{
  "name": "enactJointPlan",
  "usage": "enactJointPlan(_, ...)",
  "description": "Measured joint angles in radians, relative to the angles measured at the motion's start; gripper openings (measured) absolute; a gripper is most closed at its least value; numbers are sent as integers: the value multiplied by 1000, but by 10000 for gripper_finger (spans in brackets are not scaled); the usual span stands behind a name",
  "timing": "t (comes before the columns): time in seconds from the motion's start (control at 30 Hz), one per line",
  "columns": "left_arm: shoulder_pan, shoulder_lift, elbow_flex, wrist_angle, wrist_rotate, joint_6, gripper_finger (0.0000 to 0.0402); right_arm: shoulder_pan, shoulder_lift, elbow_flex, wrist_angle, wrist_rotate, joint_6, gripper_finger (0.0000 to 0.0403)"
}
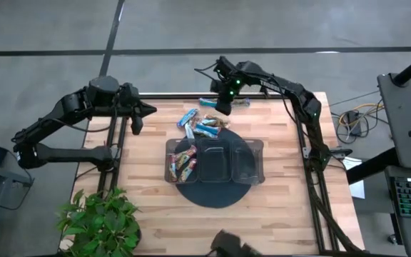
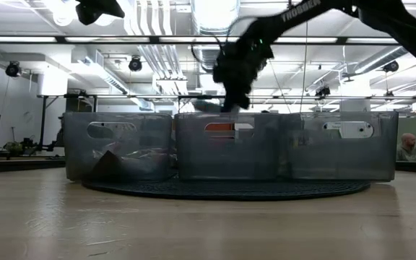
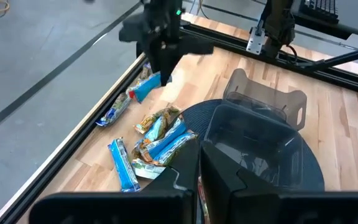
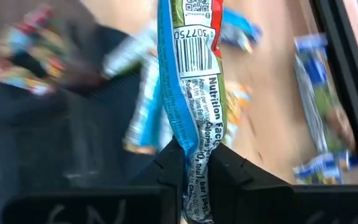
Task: Pick and place Granola Bars by type
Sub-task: Put the red granola bar into the left black bin
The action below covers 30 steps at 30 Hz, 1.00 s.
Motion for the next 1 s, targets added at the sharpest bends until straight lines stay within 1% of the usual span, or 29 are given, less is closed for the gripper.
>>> enactJointPlan(0.17, 0, -3, 0, 0, 0, 4, 0, 122, 0, 126, -31, -9, 15, 37)
enactJointPlan(0.33, 0, -5, 0, 0, 0, 19, 0, 240, 7, 175, -18, -8, 78, 37)
enactJointPlan(0.5, 0, -15, 0, -1, 0, 30, 0, 335, 10, 142, 50, -8, 173, 36)
enactJointPlan(0.63, 1, -24, 0, -11, 0, 41, 0, 382, 10, 99, 152, -5, 236, 36)
enactJointPlan(0.73, 1, -31, 0, -15, 0, 43, 0, 398, 10, 60, 227, 1, 284, 36)
enactJointPlan(0.9, 1, -52, 0, -15, 0, 52, 0, 408, 11, 4, 321, 51, 346, 36)
enactJointPlan(1.0, 1, -71, 0, -15, -3, 60, 0, 416, 11, -37, 400, 52, 377, 36)
